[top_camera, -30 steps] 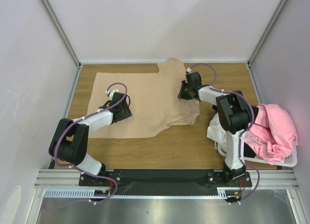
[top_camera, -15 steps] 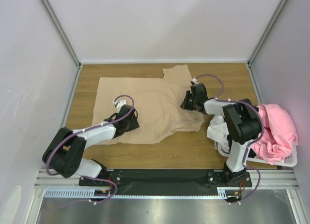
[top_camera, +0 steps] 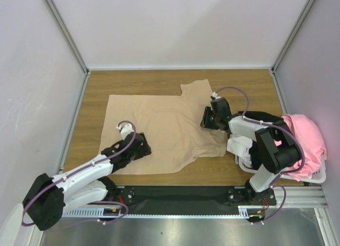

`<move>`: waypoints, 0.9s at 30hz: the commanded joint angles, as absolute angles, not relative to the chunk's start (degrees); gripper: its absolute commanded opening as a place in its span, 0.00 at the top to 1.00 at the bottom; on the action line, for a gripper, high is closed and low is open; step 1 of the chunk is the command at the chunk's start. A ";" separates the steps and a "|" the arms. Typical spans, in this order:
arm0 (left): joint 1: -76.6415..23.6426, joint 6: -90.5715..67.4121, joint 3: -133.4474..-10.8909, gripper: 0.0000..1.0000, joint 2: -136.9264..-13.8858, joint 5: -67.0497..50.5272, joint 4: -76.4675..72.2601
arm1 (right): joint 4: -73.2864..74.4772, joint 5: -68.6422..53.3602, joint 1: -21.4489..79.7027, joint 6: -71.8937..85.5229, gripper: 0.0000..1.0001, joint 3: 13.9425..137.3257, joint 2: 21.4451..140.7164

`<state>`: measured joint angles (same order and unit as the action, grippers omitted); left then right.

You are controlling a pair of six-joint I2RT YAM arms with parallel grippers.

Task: Fold and stack the t-shirts
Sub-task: Flatten the tshirt out

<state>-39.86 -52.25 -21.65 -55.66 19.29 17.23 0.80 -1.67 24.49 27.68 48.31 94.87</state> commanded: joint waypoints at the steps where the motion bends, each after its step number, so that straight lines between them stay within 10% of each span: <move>1: -39.90 -47.83 -33.29 0.15 -54.31 25.39 21.44 | 5.71 -2.90 22.24 24.17 0.55 59.28 91.41; 8: -18.58 -36.31 -52.71 0.00 -69.32 12.50 20.91 | 12.30 -7.90 14.95 22.50 0.01 81.34 100.78; 27: 5.01 -25.67 -86.47 0.12 -110.89 16.61 22.94 | 16.97 -8.09 11.52 23.47 0.00 90.17 110.65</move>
<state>4.14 -29.41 -81.56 -107.55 15.09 24.25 18.02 -8.03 12.27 22.65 87.05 110.80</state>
